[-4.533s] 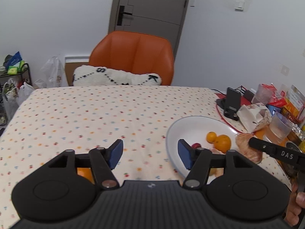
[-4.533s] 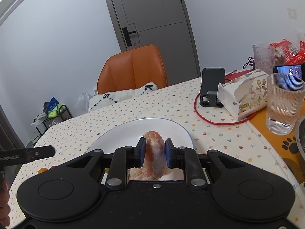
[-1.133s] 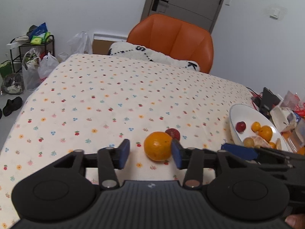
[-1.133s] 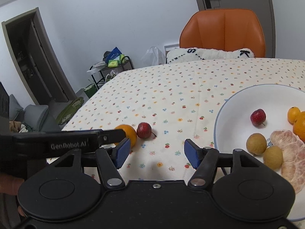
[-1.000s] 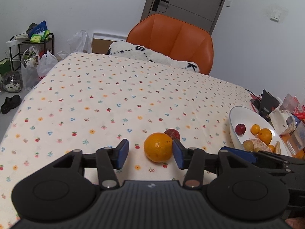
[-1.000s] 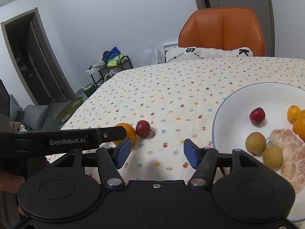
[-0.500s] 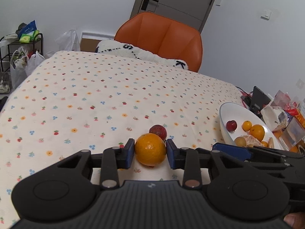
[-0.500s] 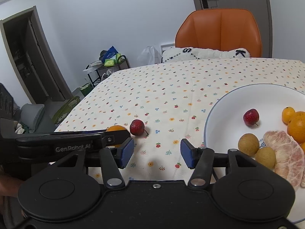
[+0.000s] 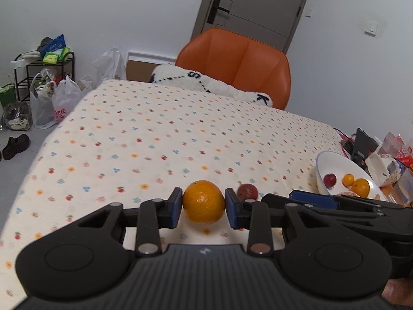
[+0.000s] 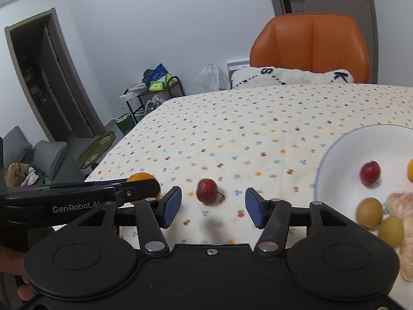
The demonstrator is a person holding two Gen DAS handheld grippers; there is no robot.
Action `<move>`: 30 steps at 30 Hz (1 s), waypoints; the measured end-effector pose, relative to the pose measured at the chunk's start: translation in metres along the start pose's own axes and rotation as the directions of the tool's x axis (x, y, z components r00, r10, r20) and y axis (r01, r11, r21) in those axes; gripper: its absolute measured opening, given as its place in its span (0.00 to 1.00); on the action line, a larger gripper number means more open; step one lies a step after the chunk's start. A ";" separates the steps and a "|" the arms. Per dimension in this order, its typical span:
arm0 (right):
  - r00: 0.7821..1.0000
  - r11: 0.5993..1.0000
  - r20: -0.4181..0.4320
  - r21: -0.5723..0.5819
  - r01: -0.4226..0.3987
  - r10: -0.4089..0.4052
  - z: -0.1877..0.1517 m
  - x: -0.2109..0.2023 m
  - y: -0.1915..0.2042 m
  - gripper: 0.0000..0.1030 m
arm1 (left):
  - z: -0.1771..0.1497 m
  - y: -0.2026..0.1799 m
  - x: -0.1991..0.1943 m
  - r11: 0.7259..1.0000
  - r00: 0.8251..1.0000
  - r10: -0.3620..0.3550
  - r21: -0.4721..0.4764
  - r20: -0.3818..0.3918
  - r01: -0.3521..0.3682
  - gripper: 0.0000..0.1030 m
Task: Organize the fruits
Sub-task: 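Grasp the red plum with the right gripper while the left gripper holds the orange, then carry the orange and plum onto the plate and open both grippers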
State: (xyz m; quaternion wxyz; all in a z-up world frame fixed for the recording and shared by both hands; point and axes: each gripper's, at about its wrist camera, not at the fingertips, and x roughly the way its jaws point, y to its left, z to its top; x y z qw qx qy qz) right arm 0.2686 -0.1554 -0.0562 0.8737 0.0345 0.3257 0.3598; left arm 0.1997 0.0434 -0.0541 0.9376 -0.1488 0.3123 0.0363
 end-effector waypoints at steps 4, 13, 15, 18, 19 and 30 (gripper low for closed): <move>1.000 1.000 -0.014 -0.013 -0.009 0.009 0.003 0.013 0.006 0.54 | 0.002 0.008 -0.004 1.000 1.000 0.019 -0.008 0.010 -0.019 0.33; 0.998 0.999 -0.057 -0.029 0.013 -0.015 0.002 0.034 0.010 0.24 | 0.005 0.016 -0.009 0.999 0.999 0.037 -0.006 0.018 -0.037 0.33; 0.999 0.999 -0.049 -0.030 0.011 -0.013 0.000 0.030 0.010 0.18 | 0.005 0.015 -0.011 0.999 0.999 0.040 -0.003 0.020 -0.040 0.33; 0.999 1.000 -0.038 -0.028 0.007 -0.008 -0.001 0.021 0.009 0.17 | 0.005 0.013 -0.014 0.999 0.999 0.044 -0.001 0.024 -0.044 0.33; 0.999 1.000 -0.032 -0.027 0.009 -0.010 -0.001 0.018 0.008 0.17 | 0.006 0.011 -0.015 0.999 0.999 0.045 -0.001 0.026 -0.045 0.33; 0.999 1.000 0.021 -0.005 0.029 -0.029 -0.003 -0.019 -0.004 0.17 | 0.006 -0.012 -0.026 1.000 0.999 0.009 0.028 0.043 -0.010 0.33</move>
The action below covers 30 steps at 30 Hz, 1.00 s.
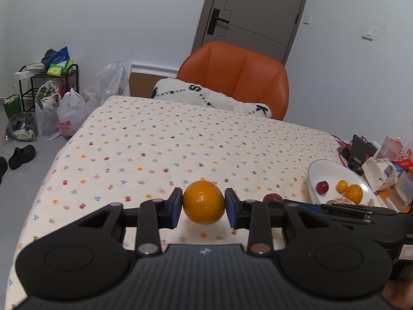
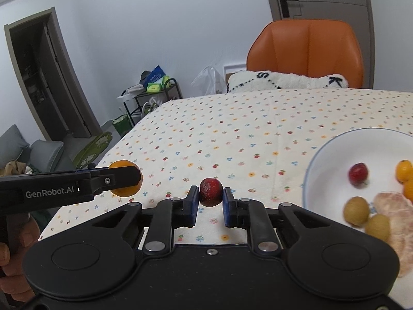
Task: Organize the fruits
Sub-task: 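Carry the orange and plum onto the plate and open both grippers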
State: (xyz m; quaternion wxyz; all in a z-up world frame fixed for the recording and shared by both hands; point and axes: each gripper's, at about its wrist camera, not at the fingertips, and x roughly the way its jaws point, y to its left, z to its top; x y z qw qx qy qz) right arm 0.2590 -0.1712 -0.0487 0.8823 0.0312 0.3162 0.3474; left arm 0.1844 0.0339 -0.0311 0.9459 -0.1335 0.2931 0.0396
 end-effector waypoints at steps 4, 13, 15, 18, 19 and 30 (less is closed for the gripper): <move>1.000 1.000 0.023 0.013 0.011 -0.012 0.001 -0.012 -0.006 0.17 | 0.002 -0.010 -0.003 1.000 1.000 -0.013 0.014 0.009 0.013 0.33; 0.996 0.998 0.068 0.038 0.050 -0.052 0.001 -0.041 -0.024 0.17 | 0.004 -0.035 -0.008 0.998 0.998 -0.052 0.044 0.024 0.051 0.33; 0.995 0.997 0.078 0.048 0.062 -0.066 0.001 -0.048 -0.030 0.17 | 0.004 -0.042 -0.008 0.997 0.998 -0.064 0.052 0.023 0.063 0.33; 0.992 0.995 0.090 0.060 0.081 -0.086 0.000 -0.057 -0.038 0.17 | 0.003 -0.051 -0.007 0.995 0.996 -0.082 0.064 0.020 0.081 0.33; 0.991 0.994 0.093 0.064 0.087 -0.093 0.000 -0.060 -0.040 0.17 | 0.003 -0.054 -0.006 0.994 0.996 -0.087 0.069 0.019 0.086 0.33; 0.980 0.983 0.124 0.113 0.144 -0.158 -0.003 -0.083 -0.069 0.17 | 0.003 -0.083 -0.003 0.987 0.992 -0.128 0.103 0.019 0.126 0.33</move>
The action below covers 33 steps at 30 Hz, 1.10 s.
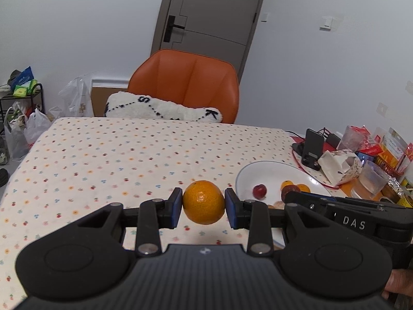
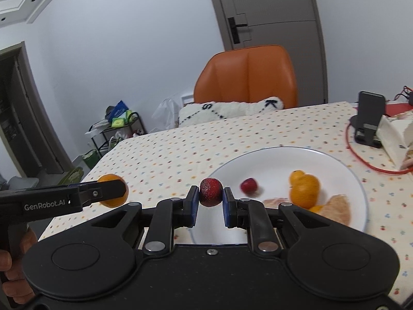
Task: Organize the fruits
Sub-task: 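Carry the orange and plum onto the plate and open both grippers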
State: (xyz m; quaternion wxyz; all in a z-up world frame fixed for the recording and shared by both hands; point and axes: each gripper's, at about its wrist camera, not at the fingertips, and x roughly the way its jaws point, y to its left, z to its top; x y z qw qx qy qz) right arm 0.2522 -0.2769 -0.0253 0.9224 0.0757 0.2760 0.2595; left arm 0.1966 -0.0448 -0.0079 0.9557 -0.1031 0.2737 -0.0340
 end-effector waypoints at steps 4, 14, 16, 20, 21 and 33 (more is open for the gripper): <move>1.000 1.000 0.007 0.018 0.019 -0.020 0.001 -0.002 -0.011 0.17 | 0.000 -0.007 0.004 1.000 1.000 -0.008 0.011 -0.006 0.008 0.33; 0.998 0.996 0.020 0.070 0.052 -0.054 -0.001 -0.013 -0.033 0.34 | -0.001 -0.021 0.011 0.999 1.000 -0.021 0.029 -0.015 0.022 0.33; 0.997 0.994 0.024 0.082 0.065 -0.067 -0.002 -0.018 -0.038 0.53 | -0.001 -0.025 0.013 0.999 1.000 -0.026 0.037 -0.015 0.027 0.33; 0.994 0.994 0.067 0.071 0.081 -0.086 -0.003 -0.032 -0.043 0.74 | -0.002 -0.034 0.017 0.998 0.999 -0.043 0.051 -0.018 0.044 0.33; 0.994 0.994 0.068 0.074 0.082 -0.087 -0.003 -0.034 -0.045 0.75 | -0.002 -0.037 0.018 0.997 0.999 -0.049 0.054 -0.021 0.050 0.33; 0.993 0.991 0.081 0.101 0.083 -0.091 -0.004 -0.051 -0.058 1.00 | -0.008 -0.068 0.033 0.989 0.992 -0.113 0.090 -0.055 0.117 0.33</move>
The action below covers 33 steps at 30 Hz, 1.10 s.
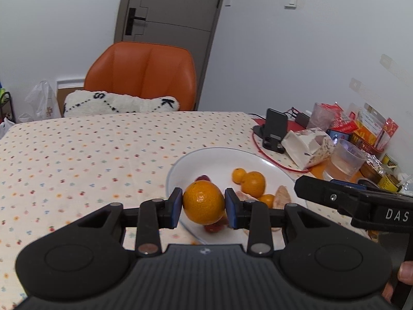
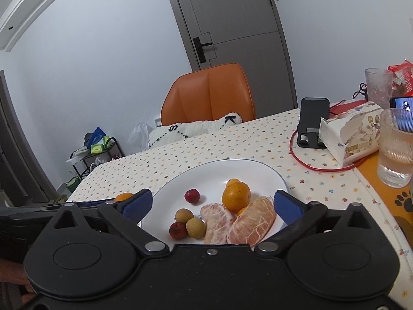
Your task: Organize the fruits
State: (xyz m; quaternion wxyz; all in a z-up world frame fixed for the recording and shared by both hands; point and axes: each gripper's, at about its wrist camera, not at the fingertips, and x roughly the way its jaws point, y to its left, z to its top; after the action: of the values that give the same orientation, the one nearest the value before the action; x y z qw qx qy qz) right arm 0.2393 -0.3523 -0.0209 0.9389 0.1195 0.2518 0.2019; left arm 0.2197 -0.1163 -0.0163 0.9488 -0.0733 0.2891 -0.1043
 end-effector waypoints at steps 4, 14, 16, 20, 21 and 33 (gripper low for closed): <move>1.000 0.999 -0.008 0.042 -0.007 0.007 0.000 -0.003 -0.008 1.00 | 0.000 -0.008 0.004 1.000 1.000 -0.015 0.007 -0.011 0.015 0.33; 1.000 0.996 -0.025 0.086 -0.011 0.013 -0.002 -0.002 -0.012 1.00 | 0.000 -0.006 0.002 1.000 1.000 0.007 0.008 -0.022 -0.007 0.37; 0.999 0.996 -0.031 0.082 -0.019 0.021 -0.003 0.000 -0.009 1.00 | 0.000 0.000 -0.002 1.000 0.999 0.027 0.001 -0.022 -0.027 0.39; 0.998 0.997 -0.051 0.070 -0.037 0.041 -0.006 0.005 -0.001 1.00 | -0.001 0.013 -0.010 0.997 0.997 0.073 -0.010 -0.027 -0.073 0.48; 0.998 0.997 -0.056 0.066 -0.040 0.043 -0.007 0.005 0.002 1.00 | -0.001 0.015 -0.012 0.996 0.996 0.084 -0.012 -0.025 -0.085 0.49; 0.998 0.999 -0.060 0.016 -0.031 0.032 -0.010 0.000 0.024 1.00 | -0.006 0.034 -0.040 0.984 0.984 0.178 -0.004 -0.019 -0.178 0.86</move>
State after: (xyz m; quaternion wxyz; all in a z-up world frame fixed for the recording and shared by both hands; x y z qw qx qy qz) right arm 0.2263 -0.3298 -0.0212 0.9266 0.1243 0.2798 0.2182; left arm 0.1893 -0.0747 -0.0067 0.9514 -0.0490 0.3035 -0.0187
